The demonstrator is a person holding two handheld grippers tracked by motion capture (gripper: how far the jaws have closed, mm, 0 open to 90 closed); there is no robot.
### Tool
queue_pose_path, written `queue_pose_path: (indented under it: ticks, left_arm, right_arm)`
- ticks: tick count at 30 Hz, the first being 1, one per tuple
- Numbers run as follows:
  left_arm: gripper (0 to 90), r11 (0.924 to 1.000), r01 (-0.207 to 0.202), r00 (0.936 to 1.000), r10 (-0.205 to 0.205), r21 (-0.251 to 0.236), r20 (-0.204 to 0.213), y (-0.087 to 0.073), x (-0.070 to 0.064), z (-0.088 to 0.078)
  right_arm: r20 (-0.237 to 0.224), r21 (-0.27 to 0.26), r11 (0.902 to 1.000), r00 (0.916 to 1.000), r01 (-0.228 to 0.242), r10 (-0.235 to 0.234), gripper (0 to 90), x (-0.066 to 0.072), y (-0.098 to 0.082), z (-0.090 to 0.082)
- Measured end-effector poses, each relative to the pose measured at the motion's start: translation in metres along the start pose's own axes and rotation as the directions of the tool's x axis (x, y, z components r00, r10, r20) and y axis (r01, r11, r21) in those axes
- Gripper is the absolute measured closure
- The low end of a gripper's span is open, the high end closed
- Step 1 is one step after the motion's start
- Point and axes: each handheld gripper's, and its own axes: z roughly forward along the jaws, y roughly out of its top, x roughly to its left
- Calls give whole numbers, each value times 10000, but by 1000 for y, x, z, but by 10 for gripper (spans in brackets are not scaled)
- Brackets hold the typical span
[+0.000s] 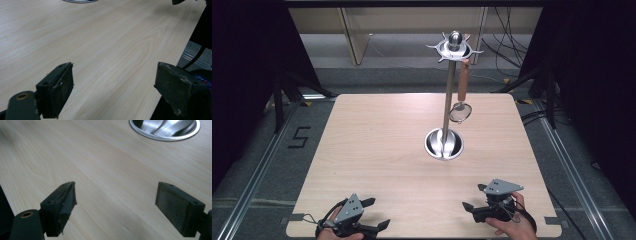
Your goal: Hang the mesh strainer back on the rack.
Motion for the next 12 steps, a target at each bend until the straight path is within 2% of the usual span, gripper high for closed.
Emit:
queue_pose_path:
  ticks: [12]
  left_arm:
    - [147,10000,-36,10000,36,13,-5,0,0,0]
  right_arm:
    - [16,2,10000,10000,0,0,181,-1,0,0]
